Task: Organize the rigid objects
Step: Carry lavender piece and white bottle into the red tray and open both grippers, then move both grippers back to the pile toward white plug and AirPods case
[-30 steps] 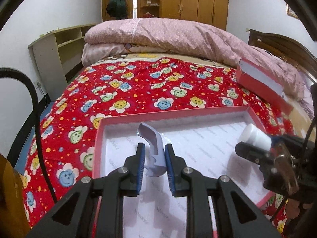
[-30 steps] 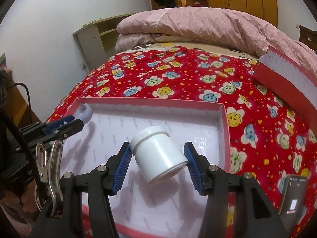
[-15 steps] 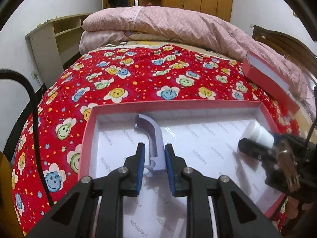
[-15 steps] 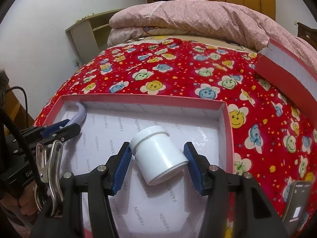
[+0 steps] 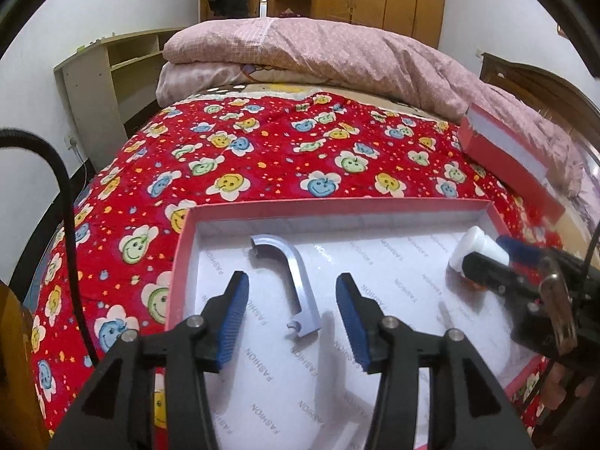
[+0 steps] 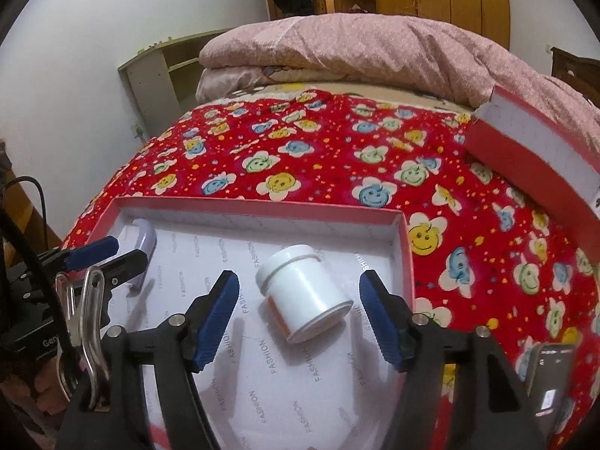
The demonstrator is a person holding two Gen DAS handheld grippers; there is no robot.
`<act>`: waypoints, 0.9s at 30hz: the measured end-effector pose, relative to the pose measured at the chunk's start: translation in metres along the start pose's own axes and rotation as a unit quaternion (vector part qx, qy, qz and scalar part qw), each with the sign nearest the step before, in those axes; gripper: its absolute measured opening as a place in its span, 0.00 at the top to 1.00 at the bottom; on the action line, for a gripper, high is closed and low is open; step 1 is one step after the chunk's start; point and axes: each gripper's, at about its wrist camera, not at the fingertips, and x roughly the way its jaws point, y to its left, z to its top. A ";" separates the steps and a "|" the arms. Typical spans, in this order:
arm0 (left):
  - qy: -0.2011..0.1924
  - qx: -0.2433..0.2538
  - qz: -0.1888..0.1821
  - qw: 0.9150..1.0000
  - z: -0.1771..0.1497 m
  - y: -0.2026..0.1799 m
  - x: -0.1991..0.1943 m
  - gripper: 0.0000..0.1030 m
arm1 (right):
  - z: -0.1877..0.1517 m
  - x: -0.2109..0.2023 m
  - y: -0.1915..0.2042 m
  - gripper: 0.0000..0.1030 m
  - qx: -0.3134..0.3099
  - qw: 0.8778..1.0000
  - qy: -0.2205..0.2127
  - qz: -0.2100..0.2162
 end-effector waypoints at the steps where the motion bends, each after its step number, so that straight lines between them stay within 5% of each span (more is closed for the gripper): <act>1: -0.001 -0.001 0.000 1.000 0.000 0.000 -0.002 0.50 | 0.000 -0.002 0.001 0.34 -0.003 1.000 -0.003 -0.001; 13: -0.006 -0.001 0.000 1.000 -0.010 0.001 -0.038 0.49 | -0.005 -0.033 0.008 0.32 -0.008 1.000 -0.019 0.003; 27: -0.005 -0.002 -0.011 1.000 -0.060 0.004 -0.088 0.48 | -0.059 -0.078 0.028 0.32 -0.013 0.999 -0.014 0.030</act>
